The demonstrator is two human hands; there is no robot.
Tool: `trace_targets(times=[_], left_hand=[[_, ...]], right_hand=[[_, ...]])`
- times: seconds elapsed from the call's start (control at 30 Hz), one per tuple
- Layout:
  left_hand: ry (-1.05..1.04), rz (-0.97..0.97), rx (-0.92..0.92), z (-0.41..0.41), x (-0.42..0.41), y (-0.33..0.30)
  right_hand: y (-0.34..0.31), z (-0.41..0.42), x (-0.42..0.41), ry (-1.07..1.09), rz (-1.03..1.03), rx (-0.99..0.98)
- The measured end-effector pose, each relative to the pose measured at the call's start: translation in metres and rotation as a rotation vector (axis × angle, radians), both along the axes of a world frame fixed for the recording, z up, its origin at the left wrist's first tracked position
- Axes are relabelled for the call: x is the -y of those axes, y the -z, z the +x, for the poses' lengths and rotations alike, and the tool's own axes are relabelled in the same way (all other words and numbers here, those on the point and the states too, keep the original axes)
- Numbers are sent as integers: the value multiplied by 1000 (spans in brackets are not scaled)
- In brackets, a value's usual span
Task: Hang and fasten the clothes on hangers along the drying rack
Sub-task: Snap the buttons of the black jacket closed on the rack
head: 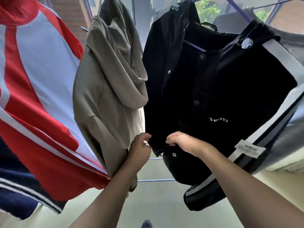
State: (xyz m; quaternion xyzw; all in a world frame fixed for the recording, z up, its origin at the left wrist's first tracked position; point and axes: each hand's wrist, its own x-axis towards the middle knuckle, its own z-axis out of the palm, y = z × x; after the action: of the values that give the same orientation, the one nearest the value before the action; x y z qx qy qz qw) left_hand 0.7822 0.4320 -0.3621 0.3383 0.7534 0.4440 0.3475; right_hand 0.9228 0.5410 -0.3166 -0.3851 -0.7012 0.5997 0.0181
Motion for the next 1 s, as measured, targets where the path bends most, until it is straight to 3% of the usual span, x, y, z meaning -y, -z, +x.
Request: trace_targets(times=[0.07,0.17,0.33,0.4,0.5,0.63,0.7,0.8,0.83,0.9,1.0], left_hand=[[282,27,-316,-5,-1,-1],[694,-97,-610,-8,-14,-7],[1055,-216,-838,3,-37,-15],[1152,-273,-851,8,-44,-17],[1127,-365,-560,15,-44,-14],[779,-255,4,31,-34,-21],[658,-195,147,41,-29,-25],[596,-153,254,58,-23,-34],[578,-149,273,63,-21,-36],[530,-157,282,73,-19,-41],[467,-119,313,79,-16,-43]], right_hand=[[-8,5,8,9,-45,-7],[-18,16,19,34,-80,3],[-22,33,32,38,-53,107],[-18,43,35,66,-46,105],[-15,62,39,141,-41,73],[-5,97,48,216,60,40],[4,113,58,363,161,22],[21,124,81,752,340,6],[26,125,85,895,258,34],[37,134,97,983,-166,48],[38,139,117,685,-578,53]])
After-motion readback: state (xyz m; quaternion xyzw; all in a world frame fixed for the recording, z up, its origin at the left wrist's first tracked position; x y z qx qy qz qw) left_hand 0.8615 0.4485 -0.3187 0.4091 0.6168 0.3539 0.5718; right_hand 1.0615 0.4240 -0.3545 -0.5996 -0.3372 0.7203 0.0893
